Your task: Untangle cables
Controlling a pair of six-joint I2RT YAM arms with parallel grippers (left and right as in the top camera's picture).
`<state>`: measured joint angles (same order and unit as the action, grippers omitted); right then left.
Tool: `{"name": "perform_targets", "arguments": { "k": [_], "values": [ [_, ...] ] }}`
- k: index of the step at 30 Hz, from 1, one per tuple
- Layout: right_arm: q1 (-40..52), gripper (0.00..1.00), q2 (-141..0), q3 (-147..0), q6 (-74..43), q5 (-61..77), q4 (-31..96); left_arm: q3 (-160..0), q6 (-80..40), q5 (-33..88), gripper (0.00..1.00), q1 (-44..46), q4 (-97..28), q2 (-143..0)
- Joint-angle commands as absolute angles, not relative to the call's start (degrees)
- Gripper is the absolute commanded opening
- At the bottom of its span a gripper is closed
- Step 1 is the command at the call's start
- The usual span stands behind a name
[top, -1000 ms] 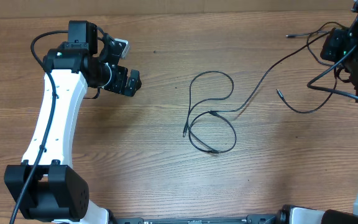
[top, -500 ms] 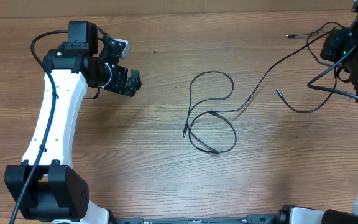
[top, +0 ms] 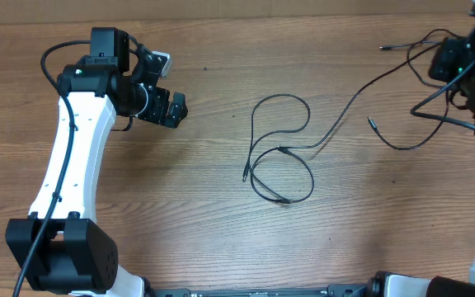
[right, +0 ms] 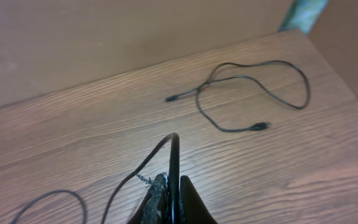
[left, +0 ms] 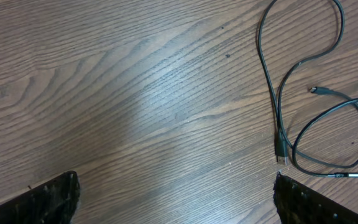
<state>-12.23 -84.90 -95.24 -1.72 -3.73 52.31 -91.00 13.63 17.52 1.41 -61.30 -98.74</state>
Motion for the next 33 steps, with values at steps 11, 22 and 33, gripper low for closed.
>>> {"name": "perform_targets", "arguments": {
  "k": [11,22,33],
  "values": [
    [-22.0,0.04,-90.7,-96.1,-2.2,-5.1,47.8,-91.2,13.3,17.4,1.0,1.5,-61.2,-97.4],
    [-29.5,0.04,-91.8,-96.1,-2.2,-5.1,43.1,-91.2,13.3,17.4,1.0,1.5,-61.2,-97.4],
    [-38.0,0.04,-96.5,-96.1,-6.7,-4.9,37.5,-91.2,13.3,17.4,1.0,1.5,-61.2,-97.4]
  ]
}}
